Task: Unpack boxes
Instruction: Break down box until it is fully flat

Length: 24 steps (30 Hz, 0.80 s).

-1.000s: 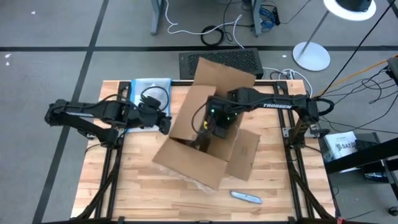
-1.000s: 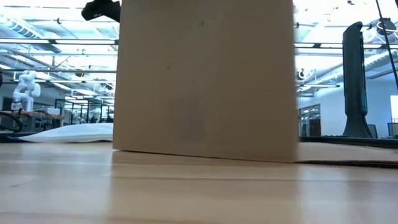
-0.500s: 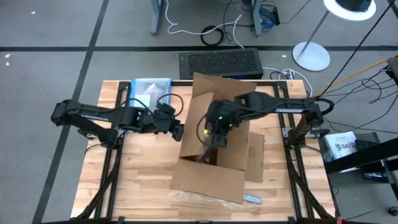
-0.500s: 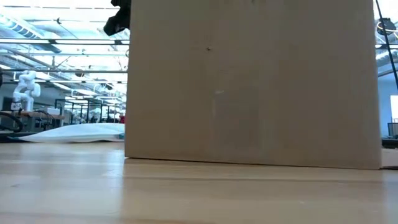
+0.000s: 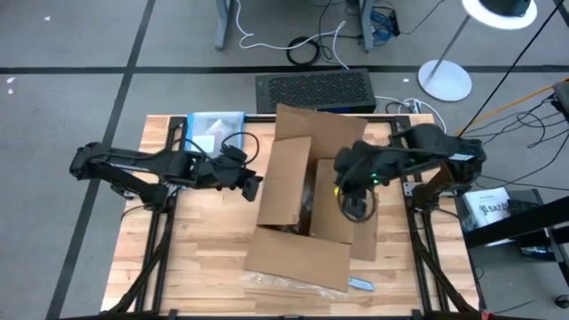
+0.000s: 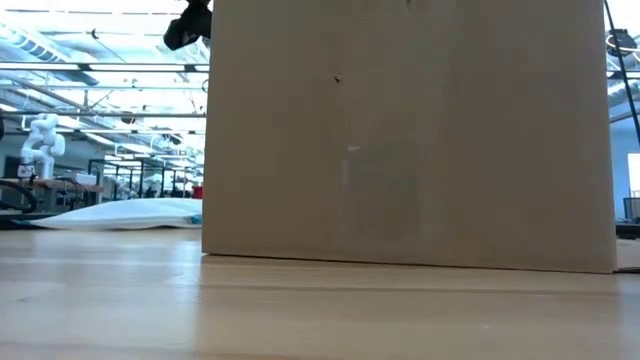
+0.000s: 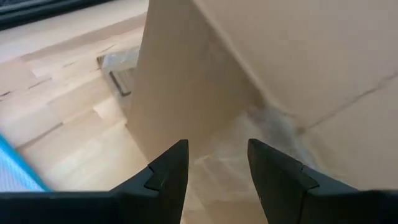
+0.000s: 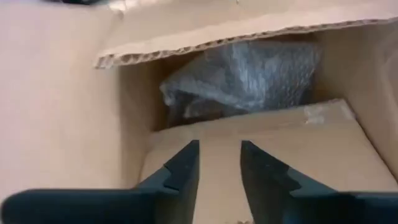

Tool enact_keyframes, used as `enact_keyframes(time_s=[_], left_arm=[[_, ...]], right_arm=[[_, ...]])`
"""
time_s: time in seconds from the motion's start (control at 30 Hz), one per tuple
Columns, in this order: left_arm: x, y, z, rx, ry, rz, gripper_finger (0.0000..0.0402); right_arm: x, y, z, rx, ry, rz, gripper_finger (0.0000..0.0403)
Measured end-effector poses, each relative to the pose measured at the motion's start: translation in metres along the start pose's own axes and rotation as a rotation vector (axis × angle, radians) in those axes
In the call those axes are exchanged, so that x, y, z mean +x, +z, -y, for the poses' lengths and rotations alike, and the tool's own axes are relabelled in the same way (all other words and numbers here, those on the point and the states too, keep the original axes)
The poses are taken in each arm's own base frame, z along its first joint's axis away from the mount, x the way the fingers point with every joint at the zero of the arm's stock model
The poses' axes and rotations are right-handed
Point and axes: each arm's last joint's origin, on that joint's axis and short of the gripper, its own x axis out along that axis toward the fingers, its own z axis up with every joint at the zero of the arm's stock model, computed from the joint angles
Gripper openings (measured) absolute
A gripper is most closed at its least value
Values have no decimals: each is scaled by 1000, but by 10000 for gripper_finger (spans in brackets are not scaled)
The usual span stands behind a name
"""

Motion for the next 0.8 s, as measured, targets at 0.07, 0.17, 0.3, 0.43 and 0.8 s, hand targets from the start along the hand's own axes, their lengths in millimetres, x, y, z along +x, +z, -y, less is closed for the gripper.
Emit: enact_keyframes(time_s=[0.07,0.17,0.3,0.43,0.8], left_arm=[[-4,2,0,16,-17,15,170],[-8,4,0,27,-37,32,170],[-14,5,0,20,-56,44,170],[-17,3,-2,31,-42,25,170],[-14,5,6,14,-91,60,170]], right_arm=[[13,1,-4,7,-18,-23,129],[36,0,3,38,-97,-86,161],[73,1,11,79,-147,-112,178],[98,8,7,41,-96,-28,164],[85,54,-4,-1,128,394,122]])
